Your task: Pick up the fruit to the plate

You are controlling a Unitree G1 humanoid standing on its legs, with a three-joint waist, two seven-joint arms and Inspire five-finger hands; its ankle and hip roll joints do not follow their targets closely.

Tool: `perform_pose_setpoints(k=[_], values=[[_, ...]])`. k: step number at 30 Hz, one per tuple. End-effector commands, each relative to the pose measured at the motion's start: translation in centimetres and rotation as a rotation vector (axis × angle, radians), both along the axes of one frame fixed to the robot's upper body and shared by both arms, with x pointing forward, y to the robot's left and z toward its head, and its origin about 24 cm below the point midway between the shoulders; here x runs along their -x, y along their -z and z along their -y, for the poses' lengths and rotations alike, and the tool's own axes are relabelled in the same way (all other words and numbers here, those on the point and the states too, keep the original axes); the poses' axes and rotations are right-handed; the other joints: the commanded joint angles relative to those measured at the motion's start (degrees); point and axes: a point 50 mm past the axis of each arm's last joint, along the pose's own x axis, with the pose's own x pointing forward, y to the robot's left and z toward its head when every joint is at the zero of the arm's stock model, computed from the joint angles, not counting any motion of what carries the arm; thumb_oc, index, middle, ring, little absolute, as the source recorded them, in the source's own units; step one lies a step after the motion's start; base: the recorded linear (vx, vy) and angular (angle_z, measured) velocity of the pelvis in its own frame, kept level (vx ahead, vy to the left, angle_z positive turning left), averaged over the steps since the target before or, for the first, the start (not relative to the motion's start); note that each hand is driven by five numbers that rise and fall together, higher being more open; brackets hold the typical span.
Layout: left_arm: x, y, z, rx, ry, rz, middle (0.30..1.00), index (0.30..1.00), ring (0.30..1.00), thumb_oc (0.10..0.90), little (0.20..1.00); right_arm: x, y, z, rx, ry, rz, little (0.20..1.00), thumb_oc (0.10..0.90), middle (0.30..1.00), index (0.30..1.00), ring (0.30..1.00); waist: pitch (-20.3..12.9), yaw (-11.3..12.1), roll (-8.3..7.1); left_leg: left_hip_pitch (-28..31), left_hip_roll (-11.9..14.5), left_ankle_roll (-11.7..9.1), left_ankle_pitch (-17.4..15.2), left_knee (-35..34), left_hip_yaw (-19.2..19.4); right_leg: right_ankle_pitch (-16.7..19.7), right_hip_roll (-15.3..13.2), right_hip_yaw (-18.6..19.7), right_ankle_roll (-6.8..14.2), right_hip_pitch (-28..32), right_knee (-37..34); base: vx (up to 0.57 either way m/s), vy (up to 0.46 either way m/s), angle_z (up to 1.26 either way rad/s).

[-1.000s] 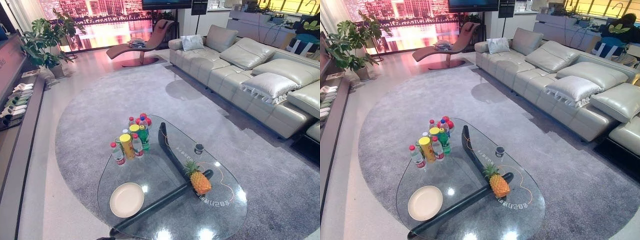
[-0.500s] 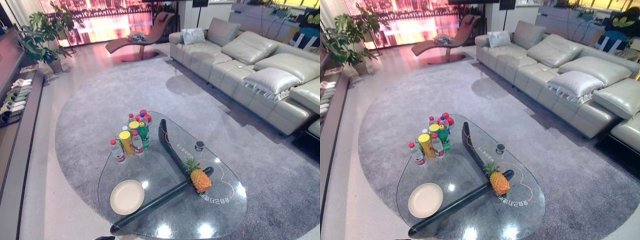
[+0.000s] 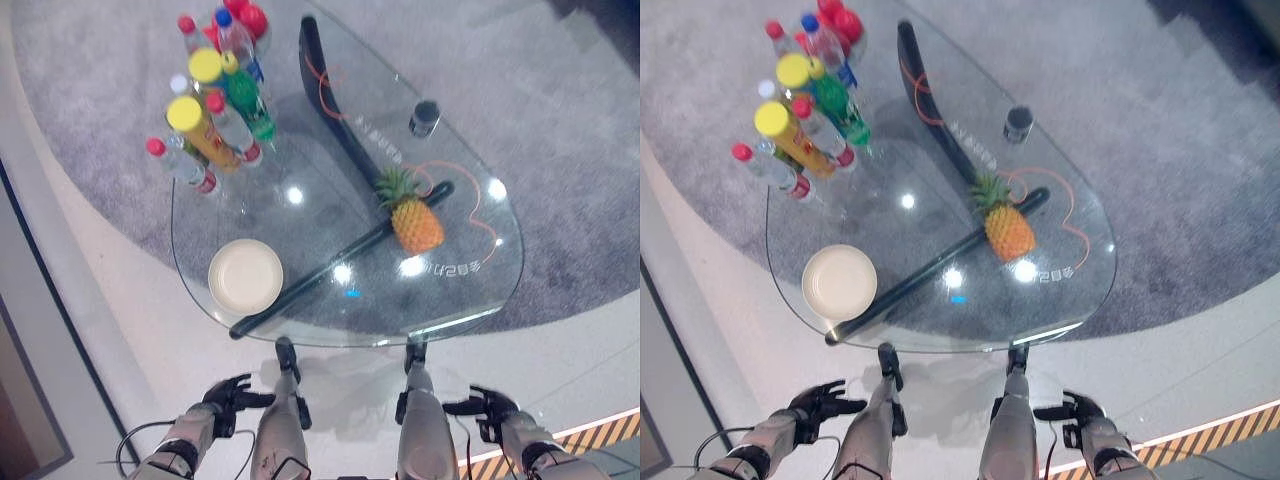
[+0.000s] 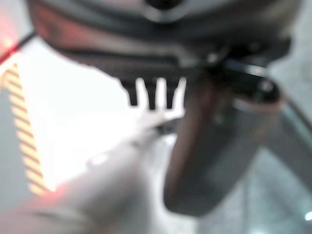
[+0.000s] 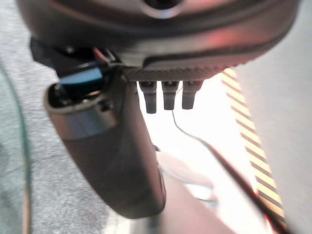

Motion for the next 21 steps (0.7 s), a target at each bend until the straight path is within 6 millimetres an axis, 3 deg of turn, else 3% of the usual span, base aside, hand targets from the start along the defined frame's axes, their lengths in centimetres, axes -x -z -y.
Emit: perform_pose_setpoints(k=[1, 7, 14, 21], values=[[-1.4, -1.6, -2.3, -0.021, -0.170, 0.085, 0.900, 0.900, 0.900, 0.800, 0.900, -1.9, -2.9, 2.5, 0.086, 0.079, 0.147, 0.900, 0.800, 0.900, 0.900, 0.900, 3.13, 1.03, -0.81, -4.85, -1.43, 0.13, -1.15, 2.67, -6.77, 0.15, -1.56, -2.24, -0.50, -4.98, 7.12, -0.12, -0.016, -0.12], [-3.5, -3.9, -3.5, 0.029, -0.338, 0.234, 0.900, 0.900, 0.900, 0.800, 0.900, -4.4, -5.4, 2.3, 0.127, 0.111, 0.338, 0.900, 0.800, 0.900, 0.900, 0.900, 3.14, 0.96, -1.38, -13.80, -1.60, 0.29, -1.98, 6.98, -7.58, -0.09, -2.12, -1.16, 0.09, -13.83, 10.35, -0.10, -0.026, -0.02], [-4.5, -5.4, -4.4, -0.024, -0.460, 0.318, 0.900, 0.900, 0.900, 0.800, 0.900, -5.7, -6.7, 1.6, 0.147, 0.123, 0.419, 0.900, 0.800, 0.900, 0.900, 0.900, 3.14, 1.14, -2.50, -19.48, -1.99, 0.34, -2.65, 11.08, -9.22, -0.30, -1.60, -0.81, -0.16, -18.96, 13.21, -0.02, -0.007, 0.01], [-5.8, -6.7, -4.1, -0.017, -0.434, 0.380, 0.900, 0.900, 0.900, 0.800, 0.900, -7.0, -8.0, 1.4, 0.149, 0.112, 0.471, 0.900, 0.800, 0.900, 0.900, 0.900, 3.14, 1.48, -3.23, -22.65, -2.03, 0.30, -2.70, 12.49, -10.10, 0.22, -1.26, -1.01, -0.19, -21.86, 13.83, -0.01, -0.009, 0.03]])
